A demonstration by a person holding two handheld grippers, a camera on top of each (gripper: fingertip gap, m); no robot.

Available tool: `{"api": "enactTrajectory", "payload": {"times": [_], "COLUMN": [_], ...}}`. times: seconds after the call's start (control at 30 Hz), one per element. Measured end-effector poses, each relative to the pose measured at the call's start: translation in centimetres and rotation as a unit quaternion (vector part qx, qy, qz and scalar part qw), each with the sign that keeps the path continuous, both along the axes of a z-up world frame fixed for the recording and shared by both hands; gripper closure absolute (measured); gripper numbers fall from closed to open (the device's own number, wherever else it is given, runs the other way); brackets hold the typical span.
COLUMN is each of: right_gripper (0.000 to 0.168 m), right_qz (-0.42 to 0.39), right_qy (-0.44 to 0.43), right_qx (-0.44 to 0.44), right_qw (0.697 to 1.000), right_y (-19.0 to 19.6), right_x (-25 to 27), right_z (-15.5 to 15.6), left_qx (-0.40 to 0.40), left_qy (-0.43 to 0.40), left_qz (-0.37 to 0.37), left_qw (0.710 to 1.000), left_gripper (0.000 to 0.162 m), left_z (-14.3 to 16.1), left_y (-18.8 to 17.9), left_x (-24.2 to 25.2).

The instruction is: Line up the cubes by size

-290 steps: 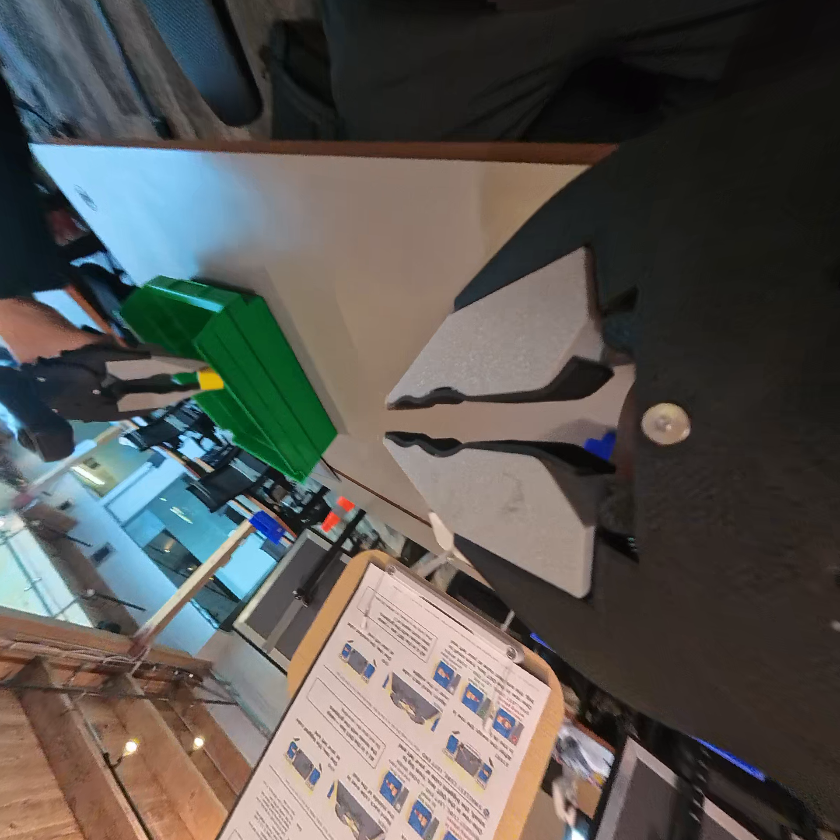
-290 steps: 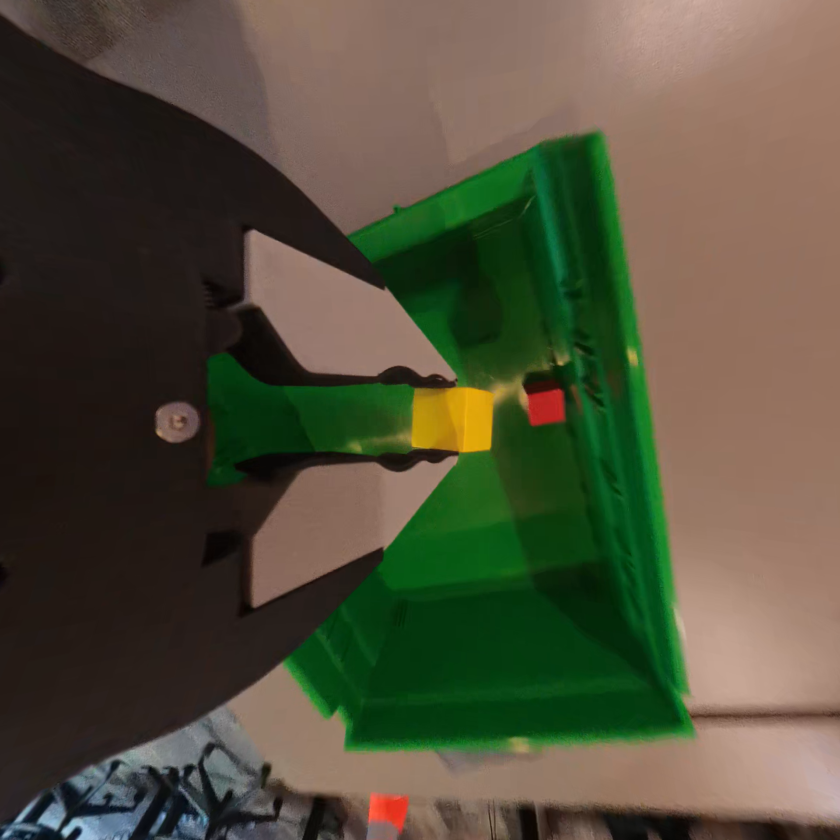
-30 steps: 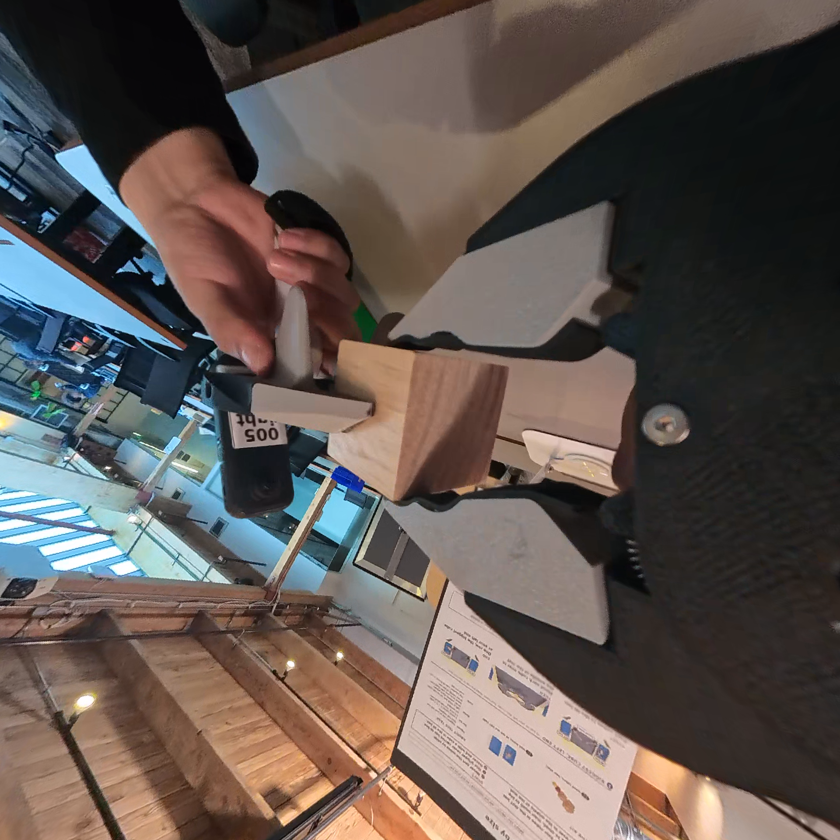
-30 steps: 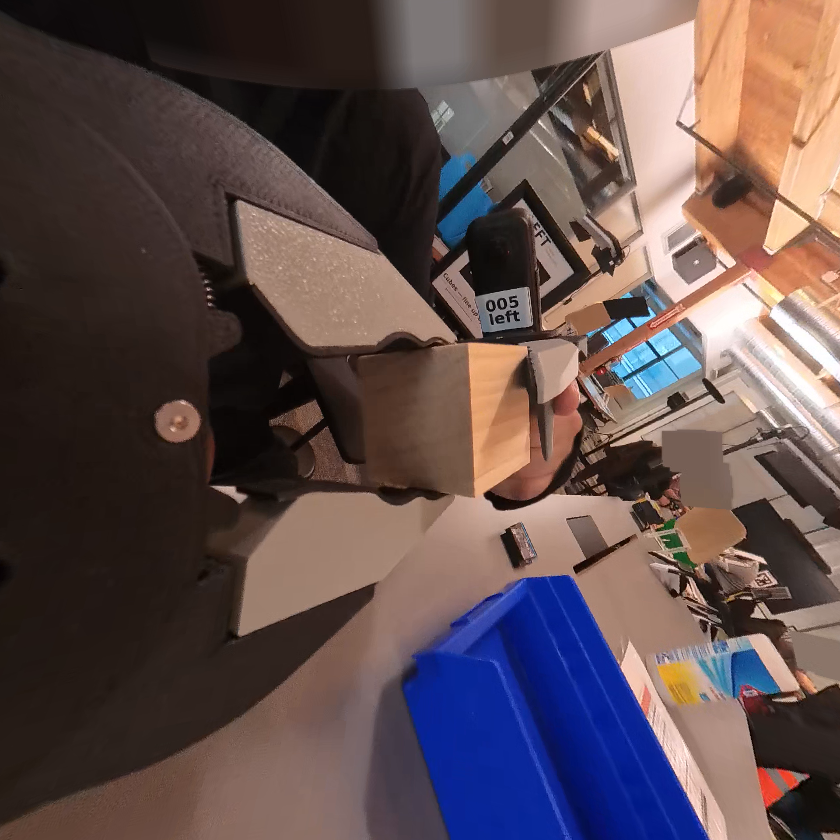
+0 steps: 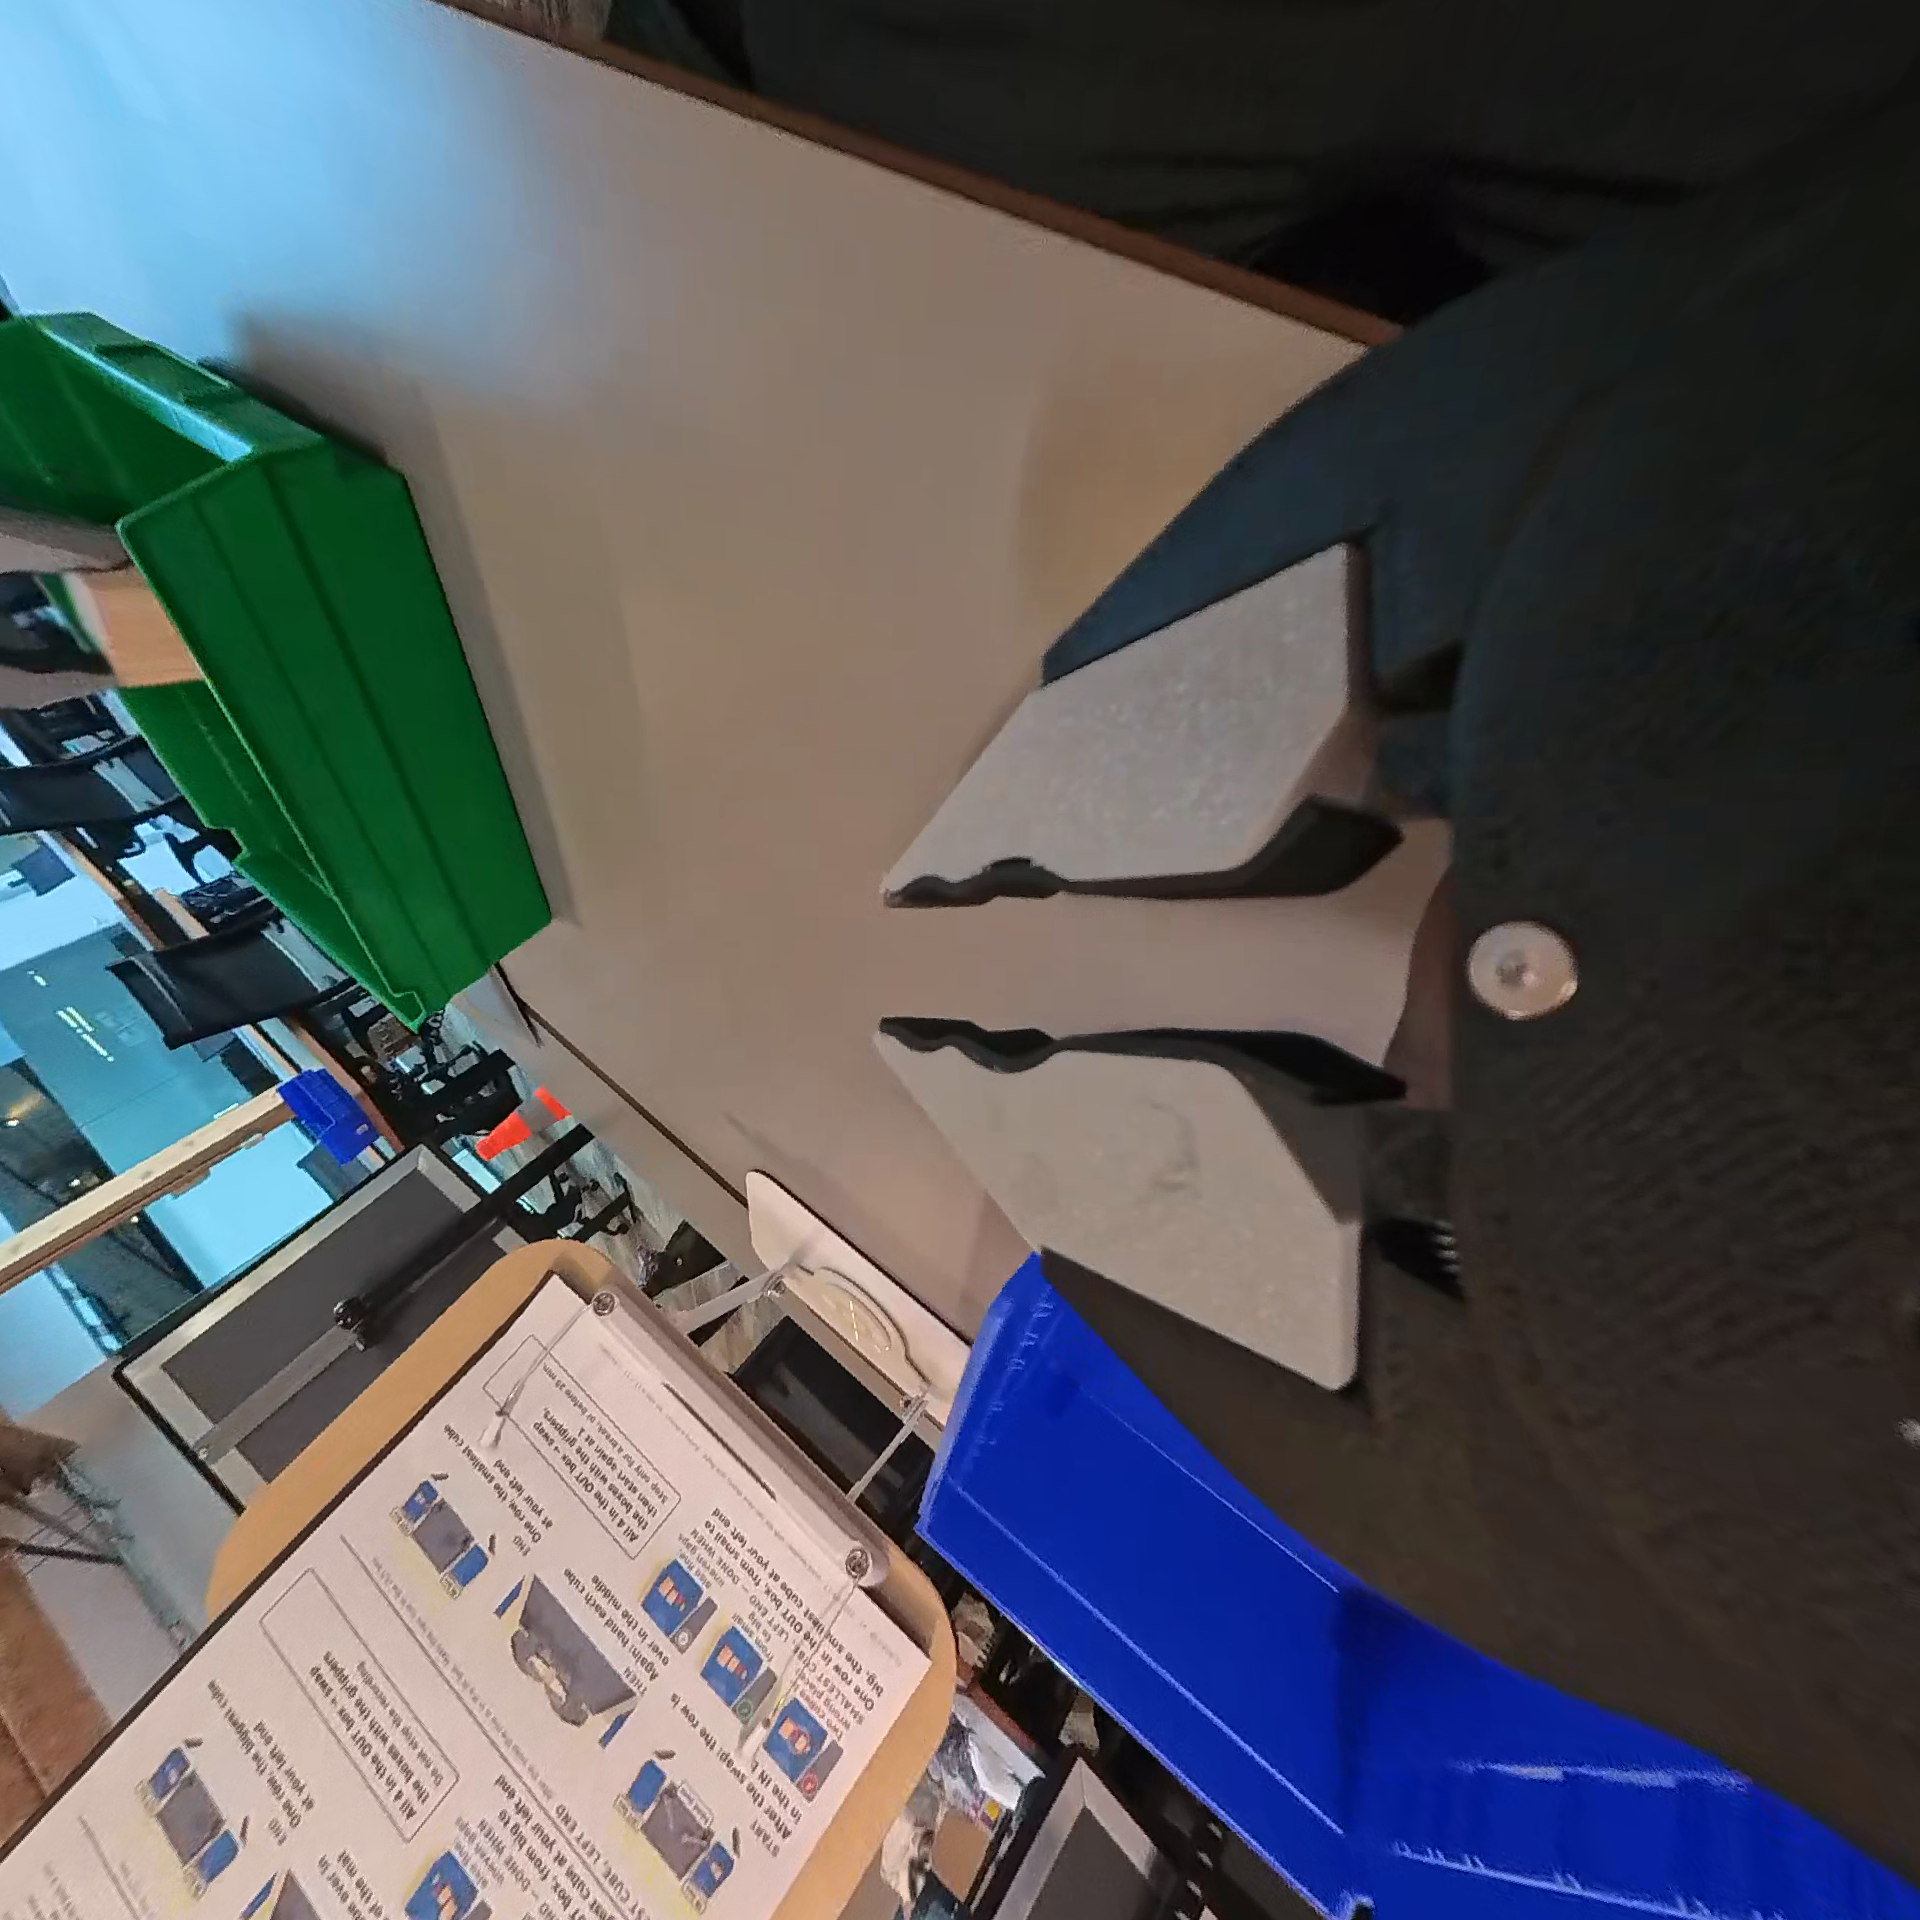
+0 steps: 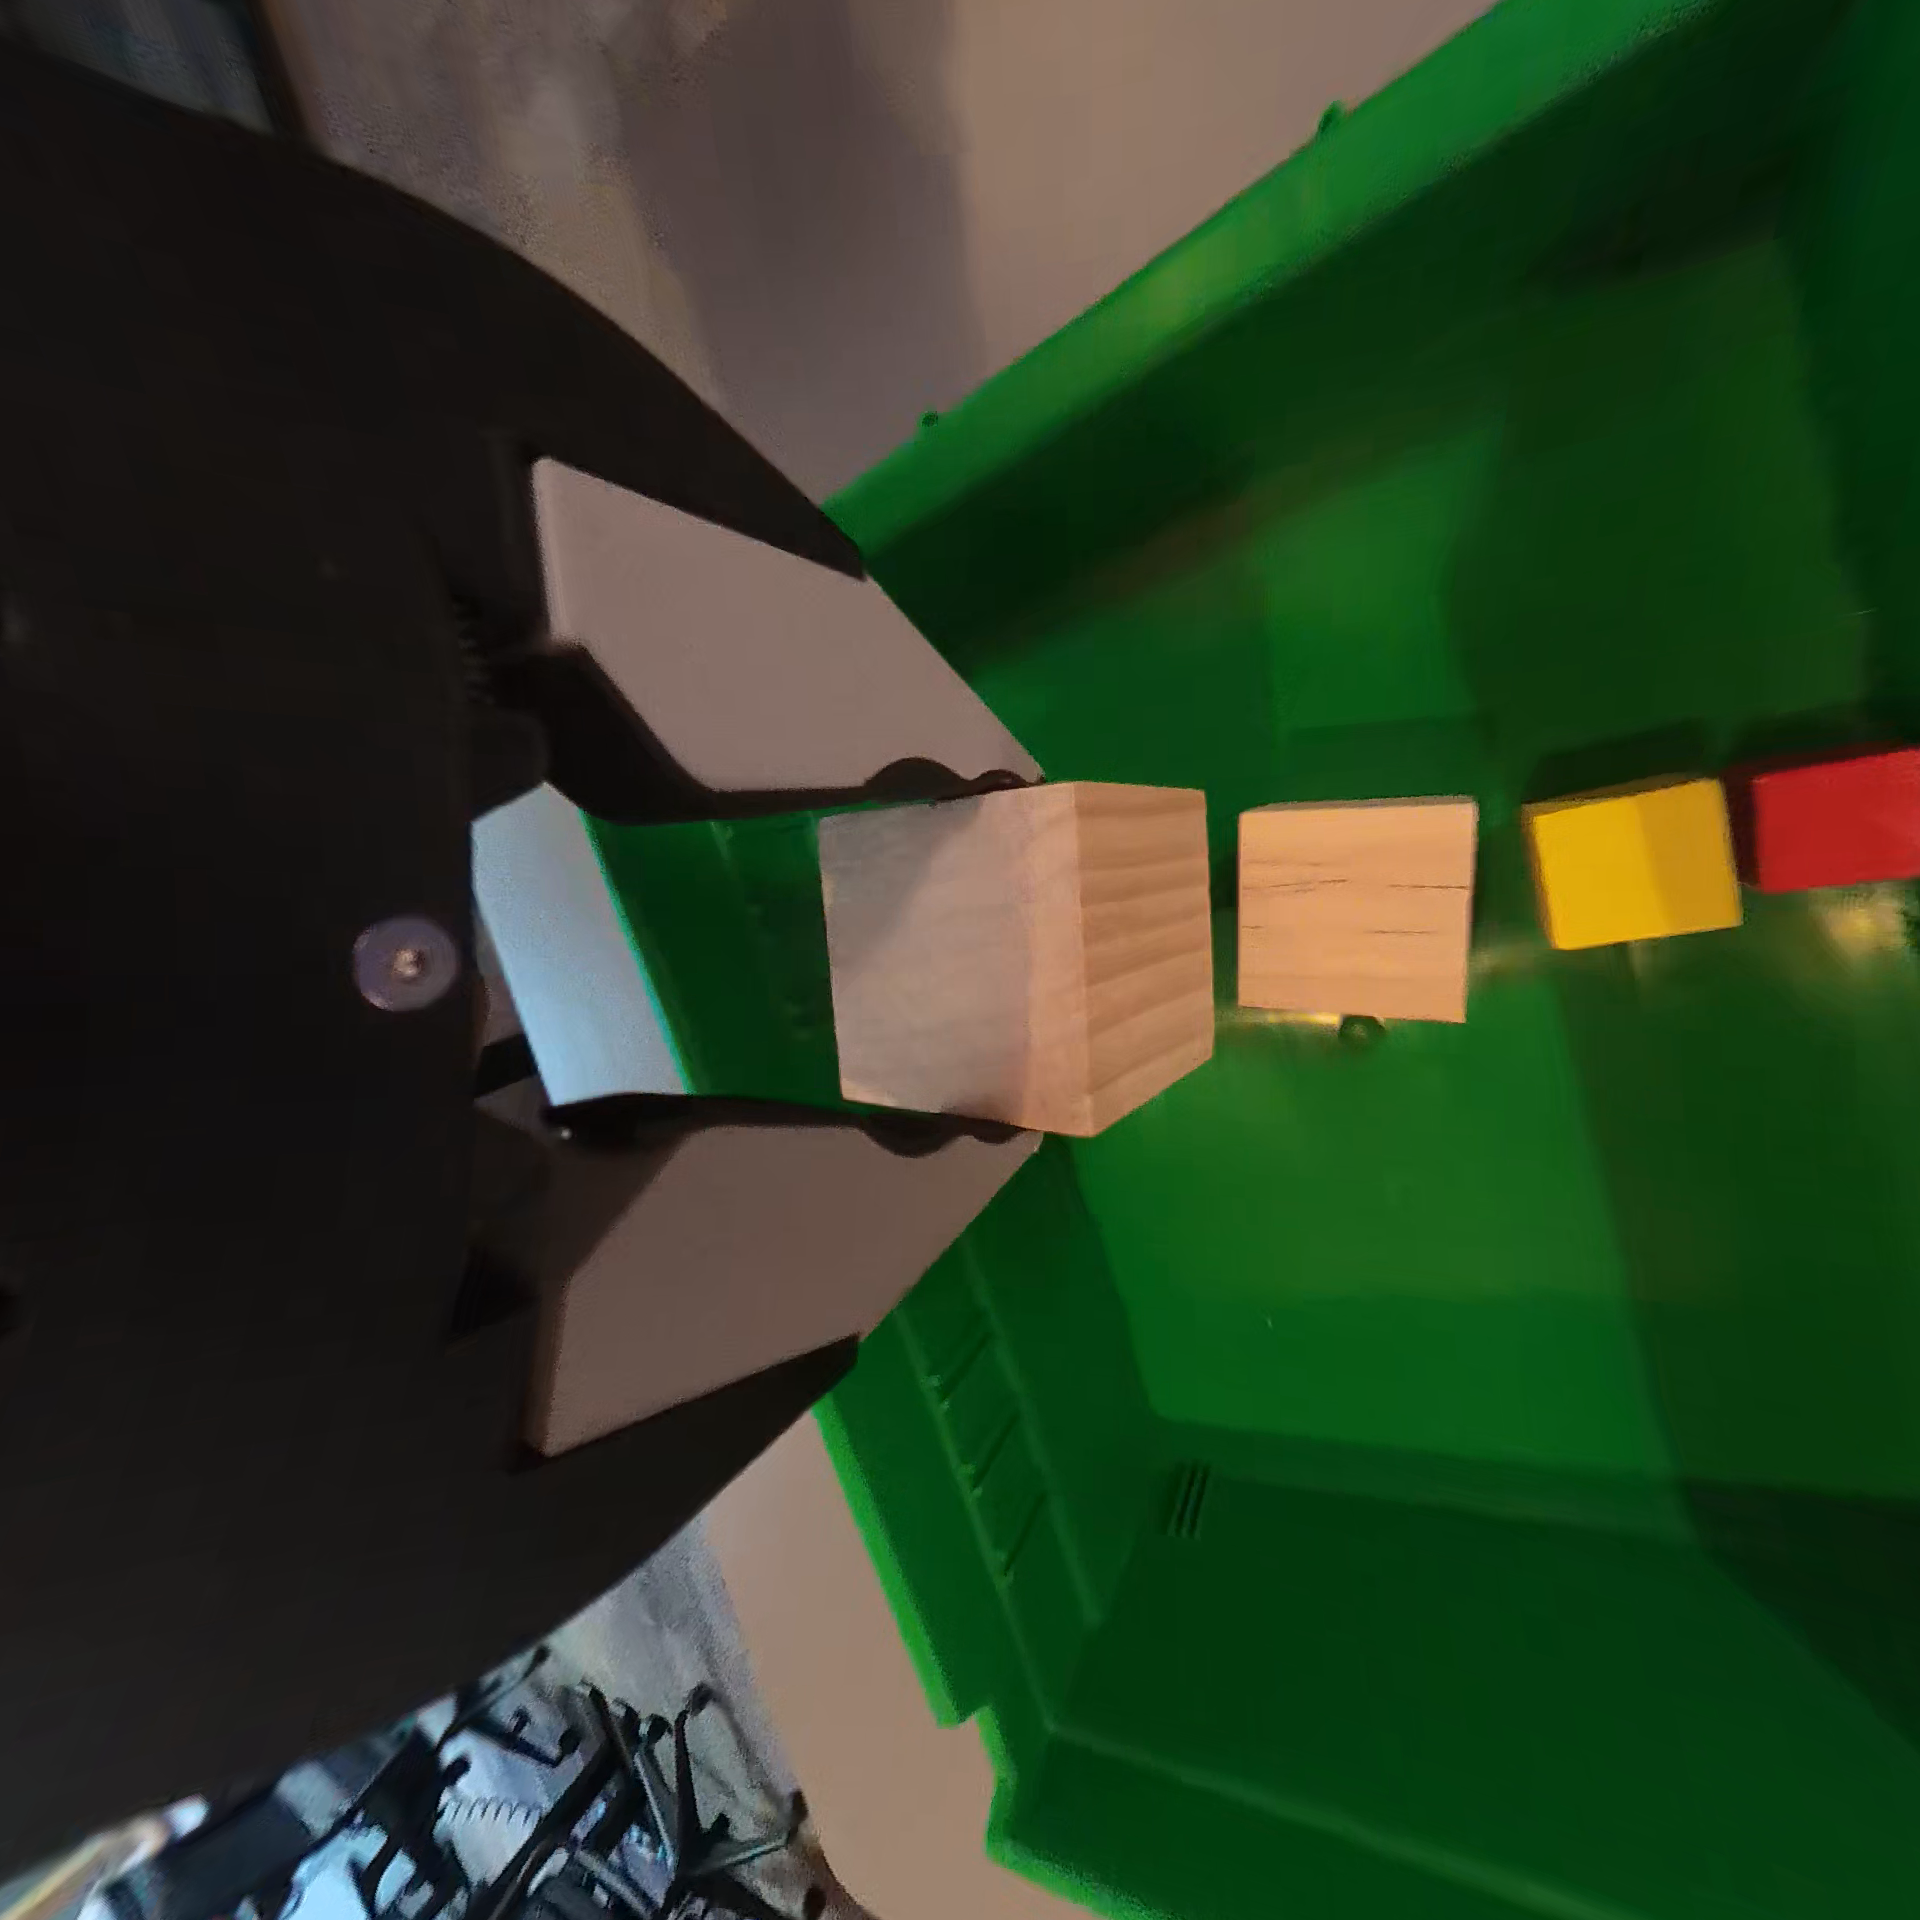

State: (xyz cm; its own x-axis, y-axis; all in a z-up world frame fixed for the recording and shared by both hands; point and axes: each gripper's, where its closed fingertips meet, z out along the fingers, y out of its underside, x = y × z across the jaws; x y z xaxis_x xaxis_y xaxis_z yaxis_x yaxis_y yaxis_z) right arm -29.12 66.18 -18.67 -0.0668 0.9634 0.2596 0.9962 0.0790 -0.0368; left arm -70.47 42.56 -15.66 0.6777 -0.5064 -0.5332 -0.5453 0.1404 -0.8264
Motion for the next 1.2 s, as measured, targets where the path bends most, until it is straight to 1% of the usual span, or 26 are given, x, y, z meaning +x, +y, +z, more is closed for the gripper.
{"api": "enactTrajectory", "payload": {"times": [0.13,0.27,0.33,0.4,0.5,0.53,0.57,0.63,0.73,0.8,0.83,0.9,0.97,1.0,1.1,1.13,1.2], "right_gripper": [0.110,0.110,0.110,0.110,0.109,0.100,0.100,0.105,0.096,0.088,0.087,0.088,0.088,0.088,0.088,0.086,0.078], "right_qz": [0.047,0.092,0.092,0.074,0.042,0.021,0.003,-0.020,-0.056,-0.075,-0.080,-0.084,-0.099,-0.116,-0.171,-0.192,-0.225], "right_qy": [-0.059,-0.086,-0.098,-0.093,-0.086,-0.076,-0.054,0.012,0.132,0.233,0.288,0.404,0.488,0.511,0.546,0.558,0.580], "right_qx": [-0.011,-0.022,-0.029,-0.045,-0.033,-0.028,-0.033,-0.022,0.012,0.042,0.060,0.092,0.132,0.151,0.168,0.166,0.142], "right_qw": [0.997,0.992,0.991,0.992,0.995,0.996,0.998,0.999,0.990,0.969,0.952,0.906,0.857,0.838,0.802,0.790,0.770], "right_y": [0.8,1.2,1.5,1.6,2.1,2.2,1.8,1.5,-0.1,-2.0,-3.2,-6.1,-8.5,-9.5,-11.9,-12.3,-13.2], "right_x": [0.2,-0.3,-0.2,-0.1,0.2,0.1,-0.2,-1.2,-3.3,-5.4,-6.6,-9.2,-10.9,-11.2,-11.6,-11.5,-11.3], "right_z": [-2.4,-3.9,-4.4,-4.5,-4.0,-3.4,-2.8,-0.7,3.1,5.8,7.2,9.7,11.4,11.7,11.5,11.5,11.9], "left_qx": [-0.006,-0.014,-0.017,-0.022,-0.028,-0.031,-0.033,-0.039,-0.048,-0.063,-0.066,-0.066,-0.079,-0.084,-0.082,-0.082,-0.082], "left_qy": [-0.027,-0.030,-0.026,-0.024,-0.028,-0.029,-0.030,-0.034,-0.067,-0.087,-0.086,-0.081,-0.105,-0.123,-0.145,-0.151,-0.174], "left_qz": [-0.002,0.004,0.007,0.007,0.002,-0.001,-0.001,0.000,0.015,0.034,0.050,0.088,0.103,0.114,0.156,0.164,0.165], "left_qw": [1.000,0.999,1.000,0.999,0.999,0.999,0.999,0.999,0.997,0.994,0.993,0.991,0.986,0.982,0.974,0.971,0.967], "left_gripper": [0.144,0.143,0.143,0.142,0.142,0.141,0.140,0.137,0.135,0.132,0.129,0.125,0.123,0.123,0.122,0.121,0.120], "left_z": [0.3,-0.2,-0.6,-1.0,-1.3,-1.4,-1.4,-1.4,-0.8,-0.7,-0.7,-0.6,-0.2,0.2,1.2,1.5,2.2], "left_y": [0.3,0.6,0.6,0.6,0.5,0.5,0.5,0.4,0.4,0.3,0.3,0.3,0.0,-0.1,-0.6,-1.0,-1.9], "left_x": [0.1,-0.2,-0.3,-0.4,-0.5,-0.5,-0.6,-0.9,-1.5,-2.1,-2.6,-3.9,-4.4,-4.8,-6.2,-6.5,-6.7]}}
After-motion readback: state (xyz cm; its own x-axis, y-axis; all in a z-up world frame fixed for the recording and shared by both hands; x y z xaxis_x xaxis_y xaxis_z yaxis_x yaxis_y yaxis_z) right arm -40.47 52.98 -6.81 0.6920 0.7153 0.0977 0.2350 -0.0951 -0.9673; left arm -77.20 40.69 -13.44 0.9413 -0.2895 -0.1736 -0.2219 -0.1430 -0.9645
